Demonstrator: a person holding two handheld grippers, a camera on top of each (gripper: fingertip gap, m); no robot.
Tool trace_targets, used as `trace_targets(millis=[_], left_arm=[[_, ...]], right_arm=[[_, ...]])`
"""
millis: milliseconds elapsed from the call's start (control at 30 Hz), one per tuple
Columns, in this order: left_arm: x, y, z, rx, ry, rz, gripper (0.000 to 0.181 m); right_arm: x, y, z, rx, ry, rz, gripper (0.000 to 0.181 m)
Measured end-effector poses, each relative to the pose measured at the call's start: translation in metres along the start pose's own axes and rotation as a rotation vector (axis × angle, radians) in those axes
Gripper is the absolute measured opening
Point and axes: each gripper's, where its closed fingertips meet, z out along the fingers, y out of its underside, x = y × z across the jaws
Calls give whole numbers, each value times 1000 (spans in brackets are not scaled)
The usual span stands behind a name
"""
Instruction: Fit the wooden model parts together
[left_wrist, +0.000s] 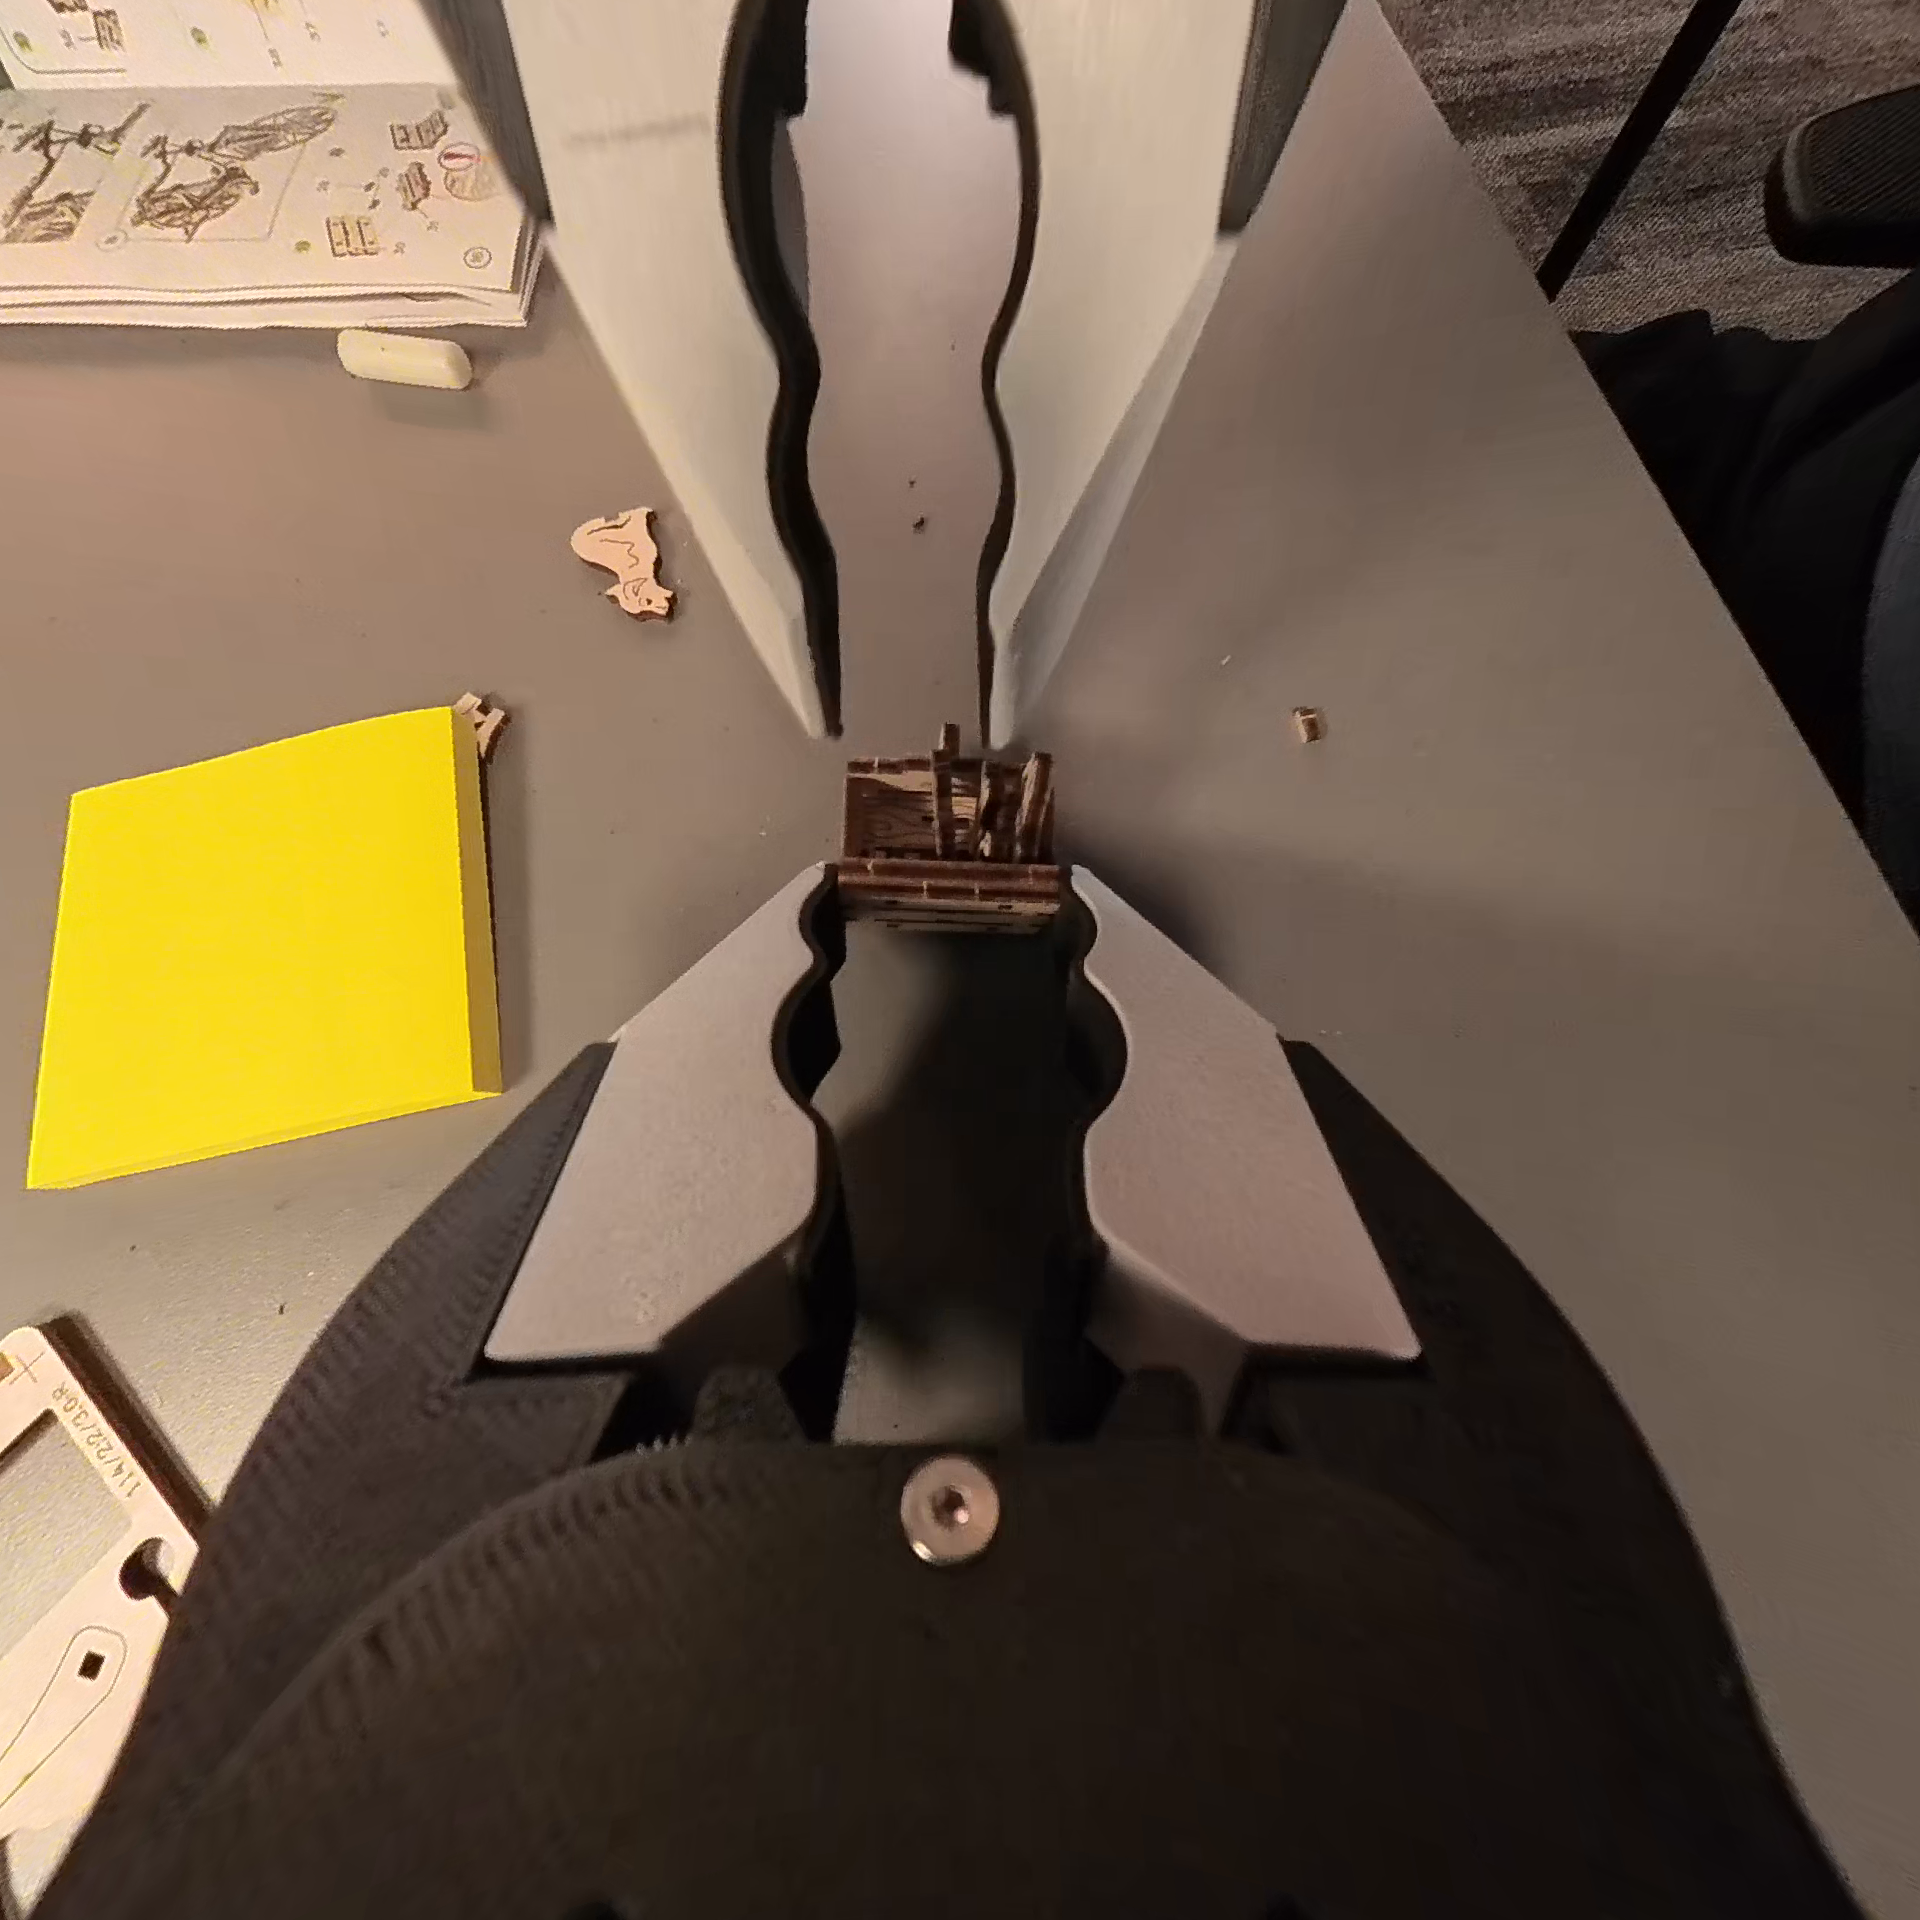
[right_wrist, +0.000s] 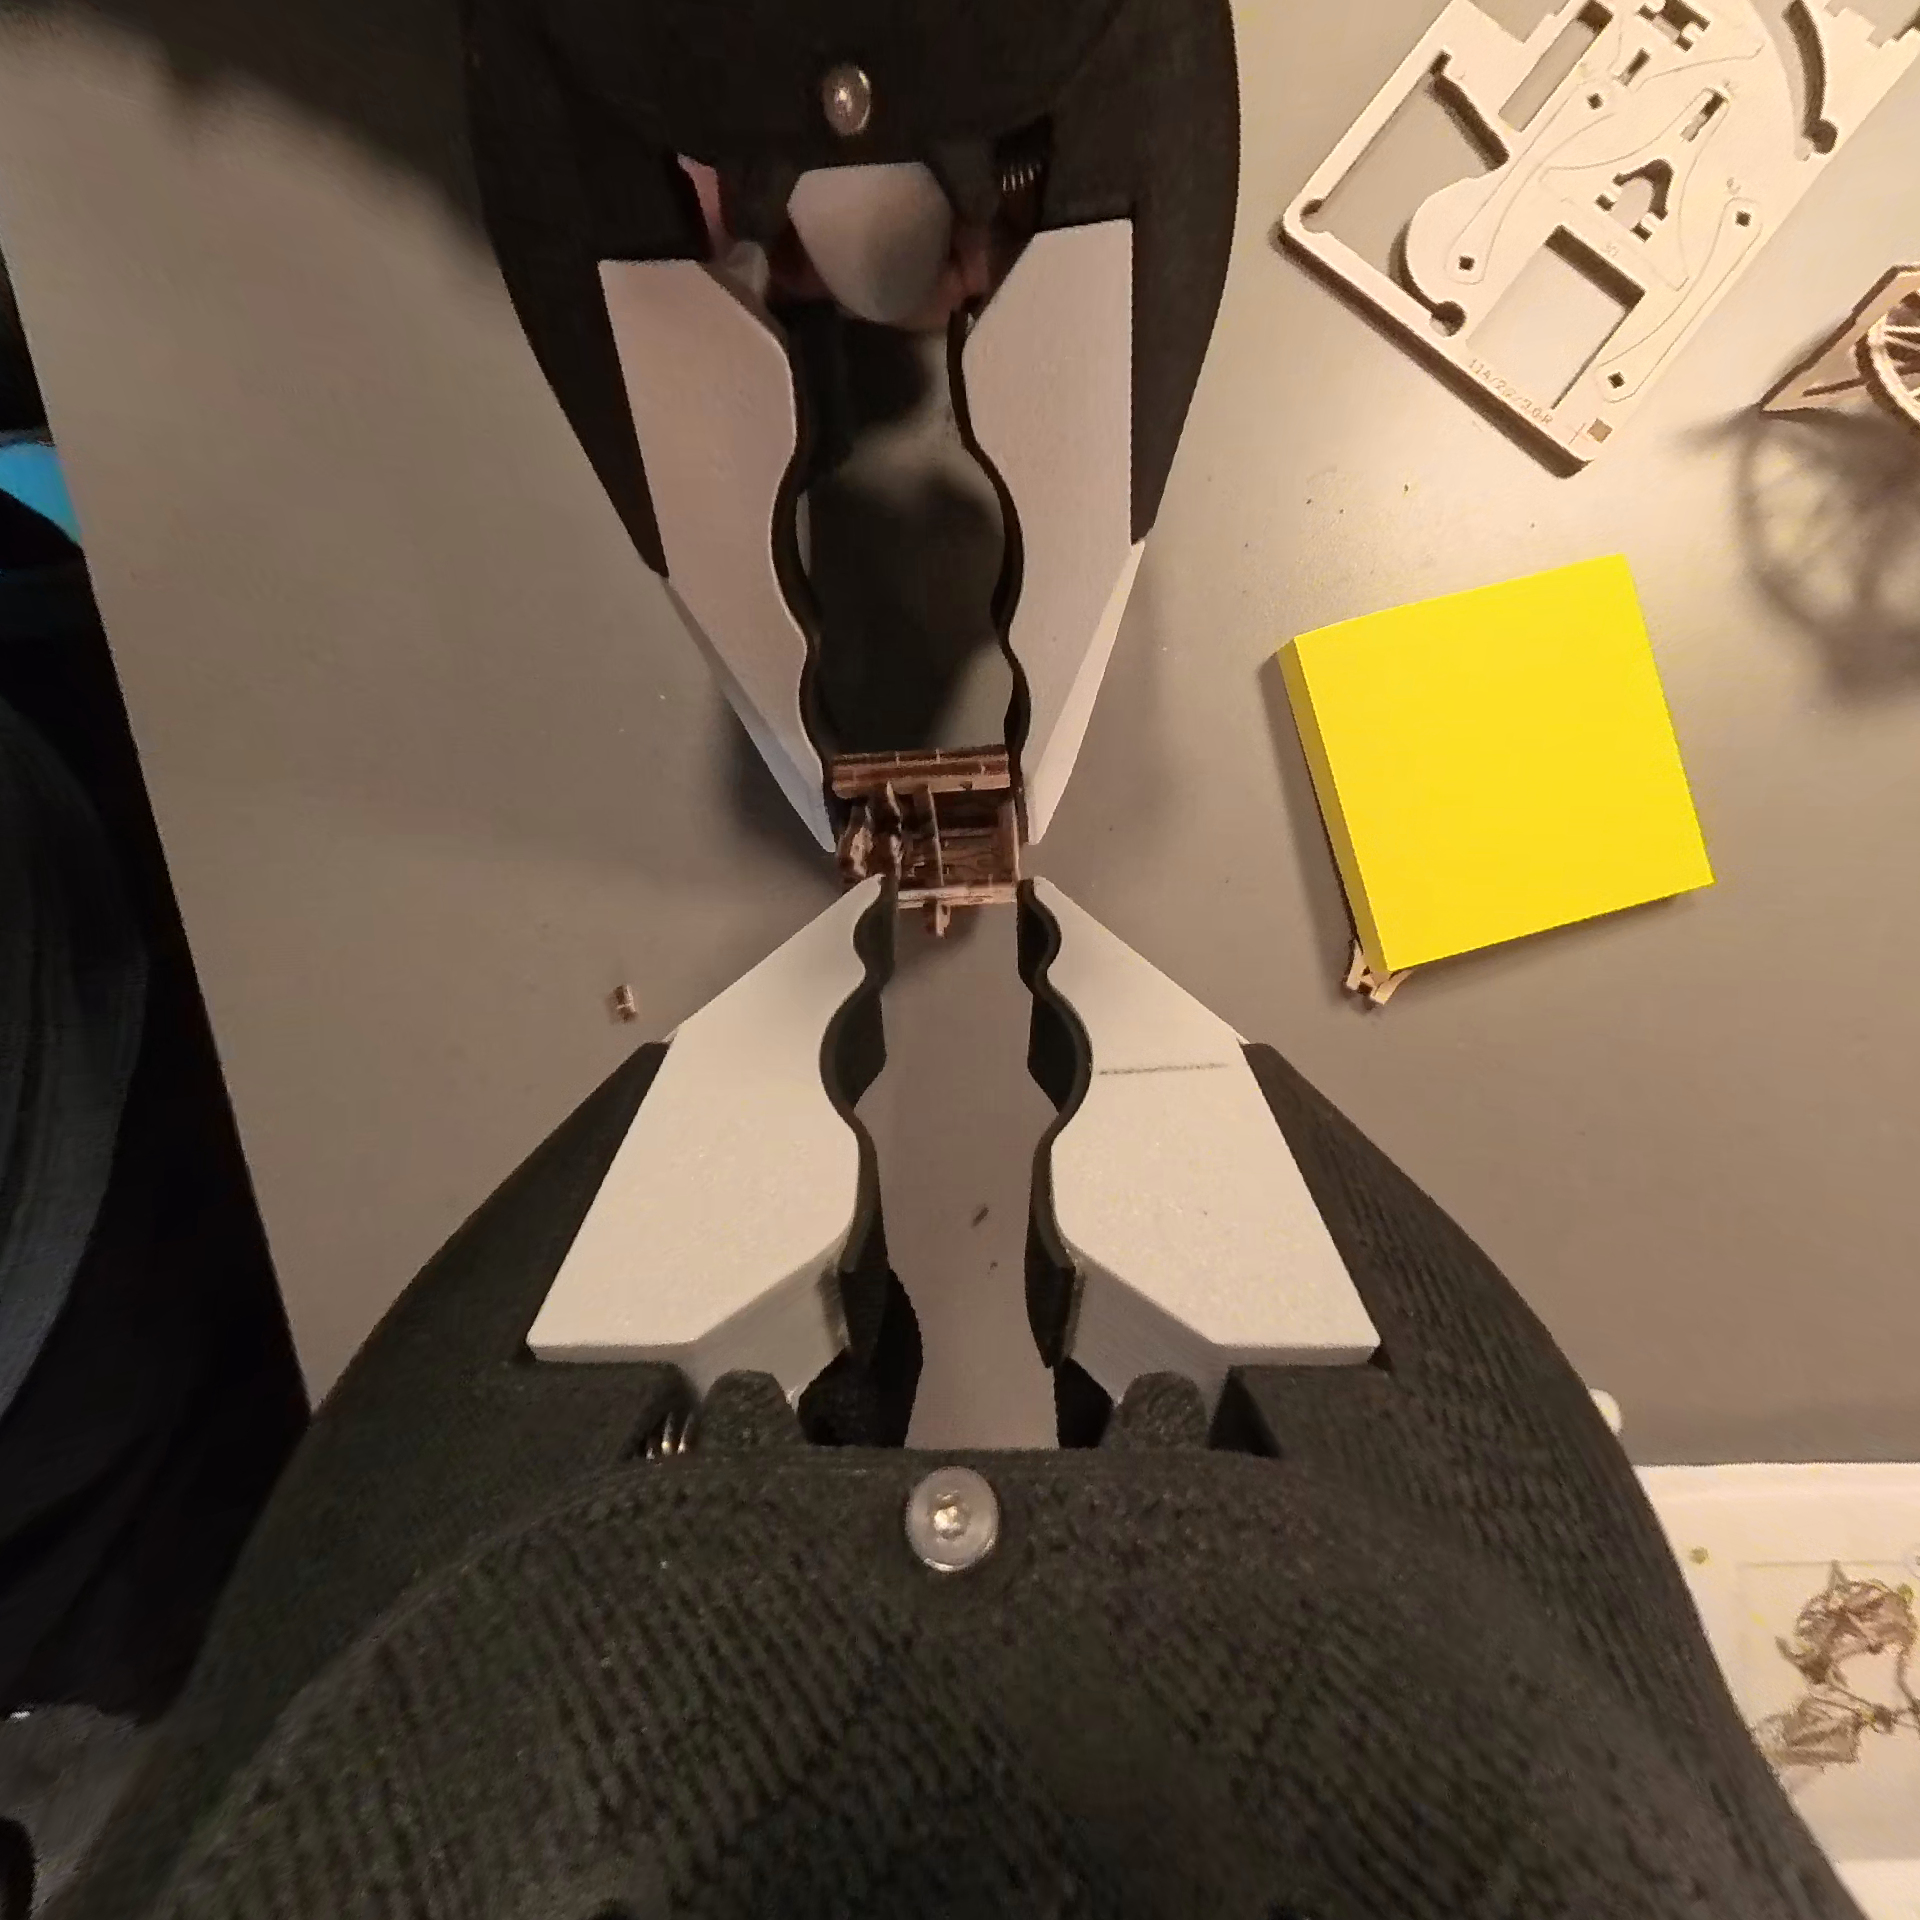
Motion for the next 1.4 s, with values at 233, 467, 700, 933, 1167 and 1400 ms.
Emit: trace_targets(millis=[233,467,700,933,1167,1400], left_arm=[[0,0,0,0,2,-3,39],[0,0,0,0,5,-8,39],[0,0,0,1,6,-12,39],[1,0,1,1,16,-26,39],[2,0,2,-2,22,-29,39],[2,0,2,-2,23,-30,39]], right_arm=[[-3,2,-6,34,5,-15,11],[68,37,-24,67,207,209,17],[72,56,-5,42,88,278,32],[68,61,-12,3,85,192,28],[88,38,4,37,144,247,24],[92,31,14,43,161,250,9]])
